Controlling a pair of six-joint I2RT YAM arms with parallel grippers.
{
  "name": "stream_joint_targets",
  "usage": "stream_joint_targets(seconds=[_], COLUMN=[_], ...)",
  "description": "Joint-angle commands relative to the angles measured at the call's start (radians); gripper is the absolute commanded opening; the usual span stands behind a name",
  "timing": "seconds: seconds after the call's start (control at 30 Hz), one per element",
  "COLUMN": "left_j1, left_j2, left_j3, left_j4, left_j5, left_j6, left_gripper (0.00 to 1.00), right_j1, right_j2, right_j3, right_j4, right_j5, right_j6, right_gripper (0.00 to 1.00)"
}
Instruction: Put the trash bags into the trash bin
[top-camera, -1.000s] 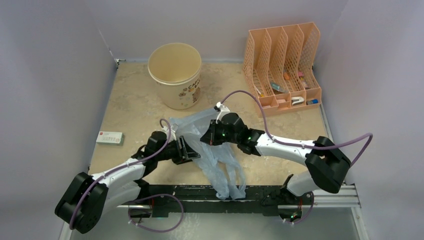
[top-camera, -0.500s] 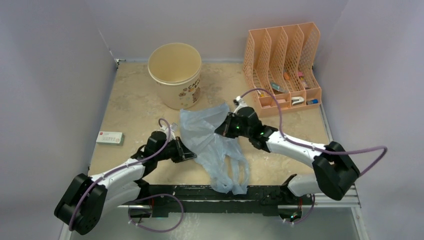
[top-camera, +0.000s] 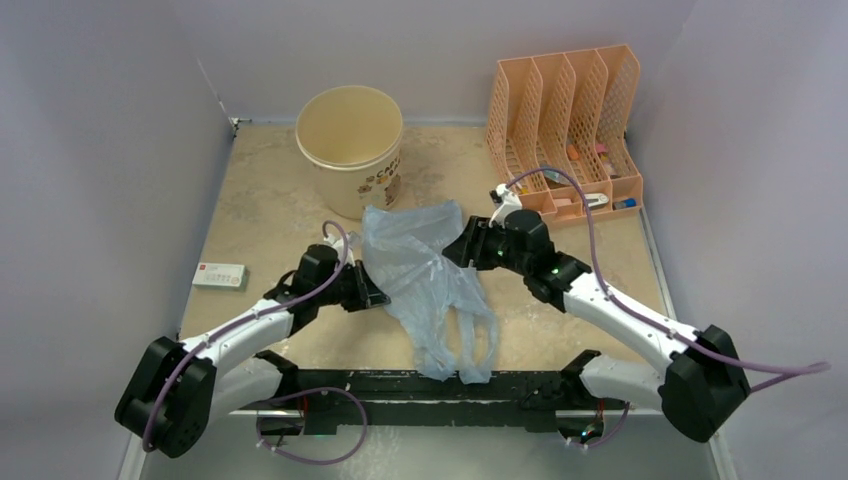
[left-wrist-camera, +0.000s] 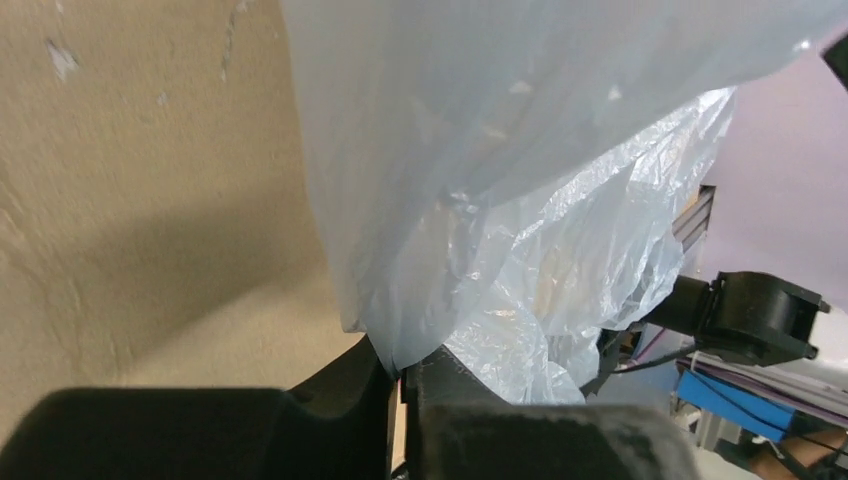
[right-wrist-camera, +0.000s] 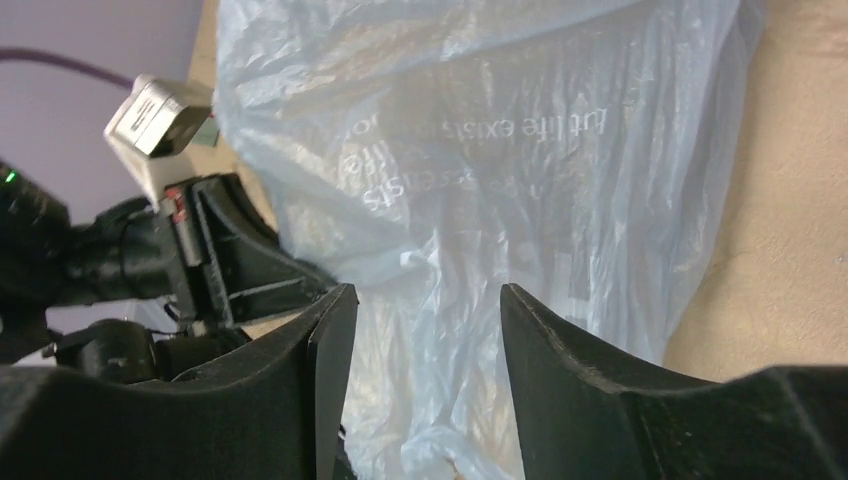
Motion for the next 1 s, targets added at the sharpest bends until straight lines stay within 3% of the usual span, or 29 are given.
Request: stream_joint_targets(seconds=[0.0, 0.03, 0.1, 0.23, 0.43, 0.6, 0.77, 0.9, 0.97], left_j1=[0.018, 0.019, 0.021, 0.021, 0.021, 0.021, 0.021, 0.021, 0.021], left_j2=[0.053, 0.067, 0.083, 0.039, -0.113, -0.196, -0.222, -0.217, -0.205], left_j3=[0.074, 0.083, 0.102, 0.106, 0.078, 0.038, 0.016, 0.009, 0.014], left_j4=[-0.019, -0.024, -0.057, -0.101, -0.195, -0.224, -0.235, -0.210, -0.203], left_j5=[-0.037, -0.045, -0.062, -0.082, -0.065, 0.002, 0.027, 0.039, 0.041], left_j6=[0.059, 0.059, 0.054, 0.040, 0.025, 0.020, 0.002, -0.004, -0.002], left_gripper=[0.12, 0.24, 0.37, 0.48, 0.52, 0.52, 0.52, 0.52, 0.52], right_j1=[0.005, 0.007, 0.010, 0.014, 0.076, 0.215, 0.267, 0.267, 0.267], right_j2=[-0.055, -0.067, -0.110, -0.178, -0.130, -0.054, -0.132, -0.229, -0.244], right_j3=[-0.003, -0.023, -0.088, -0.194, -0.208, -0.204, -0.167, -0.102, -0.083], right_j4=[-0.082, -0.085, -0.069, 0.002, 0.043, 0.139, -0.052, -0.186, -0.170], right_j5=[-0.067, -0.097, -0.195, -0.314, -0.332, -0.266, 0.080, 0.129, 0.052], right_j6=[-0.070, -0.062, -0.034, 0.025, 0.045, 0.114, 0.158, 0.111, 0.085], right_gripper=[0.59, 0.60, 0.62, 0.64, 0.64, 0.64, 0.66, 0.68, 0.68])
